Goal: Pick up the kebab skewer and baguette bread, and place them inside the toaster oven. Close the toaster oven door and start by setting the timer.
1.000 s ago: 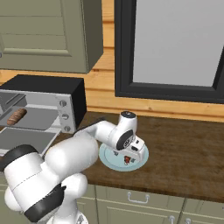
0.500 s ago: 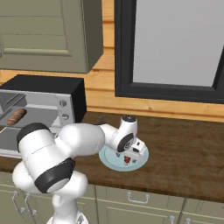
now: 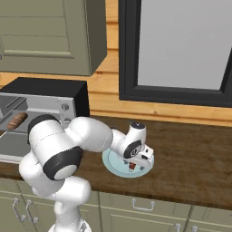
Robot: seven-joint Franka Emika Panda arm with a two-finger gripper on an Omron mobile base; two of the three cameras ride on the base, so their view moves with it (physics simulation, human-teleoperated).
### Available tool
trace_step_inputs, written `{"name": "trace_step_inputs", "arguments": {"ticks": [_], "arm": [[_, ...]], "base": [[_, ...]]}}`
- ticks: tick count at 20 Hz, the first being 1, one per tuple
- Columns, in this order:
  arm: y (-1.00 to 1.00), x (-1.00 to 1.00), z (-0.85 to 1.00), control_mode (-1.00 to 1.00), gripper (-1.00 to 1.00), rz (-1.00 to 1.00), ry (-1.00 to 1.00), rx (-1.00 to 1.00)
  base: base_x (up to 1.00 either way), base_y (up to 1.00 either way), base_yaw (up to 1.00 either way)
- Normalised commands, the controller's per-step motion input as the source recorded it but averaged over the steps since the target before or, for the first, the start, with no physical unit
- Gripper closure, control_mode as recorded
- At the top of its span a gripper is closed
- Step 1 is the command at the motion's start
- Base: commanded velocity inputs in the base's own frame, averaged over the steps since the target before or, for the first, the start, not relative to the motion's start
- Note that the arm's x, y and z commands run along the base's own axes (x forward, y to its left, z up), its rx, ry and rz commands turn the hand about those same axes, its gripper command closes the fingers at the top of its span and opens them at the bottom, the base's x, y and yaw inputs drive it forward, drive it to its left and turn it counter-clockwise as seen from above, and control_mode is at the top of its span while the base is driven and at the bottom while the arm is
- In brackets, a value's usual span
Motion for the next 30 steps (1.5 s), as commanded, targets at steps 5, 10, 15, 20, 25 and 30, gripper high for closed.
{"name": "trace_step_inputs", "arguments": {"ticks": [5, 10, 15, 20, 25, 30], "arm": [[0.0, 0.0, -0.11, -1.0, 1.0, 0.0, -0.01, 0.0], [0.01, -0.03, -0.05, -1.0, 1.0, 0.0, -0.07, 0.0], [0.37, -0.07, 0.58, -1.0, 1.0, 0.01, -0.16, 0.0], [0.96, -0.33, 0.97, -1.0, 1.0, 0.03, -0.15, -0.05], [1.0, -0.32, 0.85, -1.0, 1.0, 0.01, -0.05, -0.11], [1.0, -0.36, 0.65, -1.0, 1.0, 0.0, 0.0, -0.08]], "base": [[0.0, 0.0, 0.0], [0.0, 0.0, 0.0], [0.0, 0.0, 0.0], [0.0, 0.0, 0.0], [0.0, 0.0, 0.0], [0.0, 0.0, 0.0]]}}
